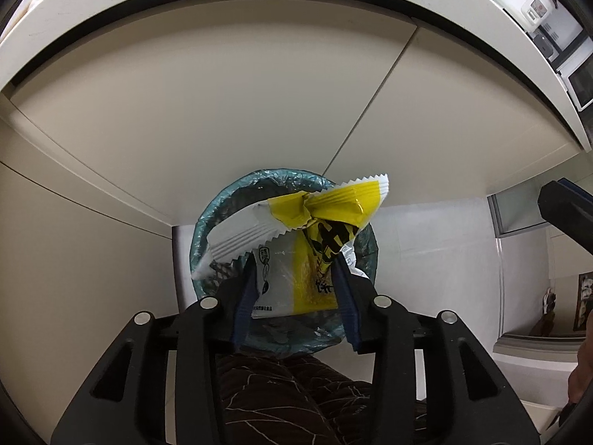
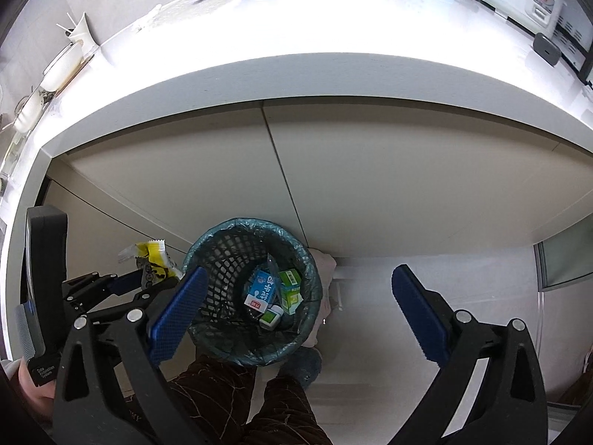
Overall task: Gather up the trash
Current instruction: 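Open the right tool dropping the green box while the left tool drops the snack bag, then raise both tools over the counter toward the tissue and blue wrapper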
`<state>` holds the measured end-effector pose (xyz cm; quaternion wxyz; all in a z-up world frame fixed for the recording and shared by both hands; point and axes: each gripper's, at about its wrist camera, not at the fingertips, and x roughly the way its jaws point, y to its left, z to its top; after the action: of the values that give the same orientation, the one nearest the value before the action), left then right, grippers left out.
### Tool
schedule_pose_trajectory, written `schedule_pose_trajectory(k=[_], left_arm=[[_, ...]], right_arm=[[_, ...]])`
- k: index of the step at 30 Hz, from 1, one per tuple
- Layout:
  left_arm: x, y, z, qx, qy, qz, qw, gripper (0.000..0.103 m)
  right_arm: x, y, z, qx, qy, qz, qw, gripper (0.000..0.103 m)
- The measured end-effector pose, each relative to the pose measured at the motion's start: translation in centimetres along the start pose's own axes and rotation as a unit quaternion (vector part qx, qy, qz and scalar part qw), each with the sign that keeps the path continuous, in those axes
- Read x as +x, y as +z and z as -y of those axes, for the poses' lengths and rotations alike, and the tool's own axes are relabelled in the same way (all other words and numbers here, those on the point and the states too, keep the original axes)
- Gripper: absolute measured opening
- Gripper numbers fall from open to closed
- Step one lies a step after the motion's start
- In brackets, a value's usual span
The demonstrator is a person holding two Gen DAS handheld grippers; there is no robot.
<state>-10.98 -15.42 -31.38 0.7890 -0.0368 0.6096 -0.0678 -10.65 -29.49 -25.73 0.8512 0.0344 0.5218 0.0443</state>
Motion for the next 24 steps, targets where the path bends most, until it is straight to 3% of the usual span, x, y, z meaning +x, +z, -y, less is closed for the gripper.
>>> schedule_pose_trajectory(k=[10,16,19,24], left_arm=[[-0.9,-0.2,-0.3,-0.002,0.003,0.006,1.0000,0.060],[-2.1,-0.5,0.0,-0.016,0.003,0.018,0.9997,0.077],[-3.8,-0.4,-0.3,-0.029,0.002,0.034,0.9990,0.093],[-7.6,0.3,-0.8,-0.038,0.002,0.066,0.9971,0.097]], right_arm=[[0.2,-0.2,0.3,-0.002,0.001,-0.001,1.000,0.095],[0.2,-0.3,0.3,-0.002,0.003,-0.001,1.000,0.095],[-0.3,0.0,0.3,0.003,0.010,0.005,1.000,0.095],[-2.3,1.1,0.1,0.009,0.027,0.025,0.999,0.095]])
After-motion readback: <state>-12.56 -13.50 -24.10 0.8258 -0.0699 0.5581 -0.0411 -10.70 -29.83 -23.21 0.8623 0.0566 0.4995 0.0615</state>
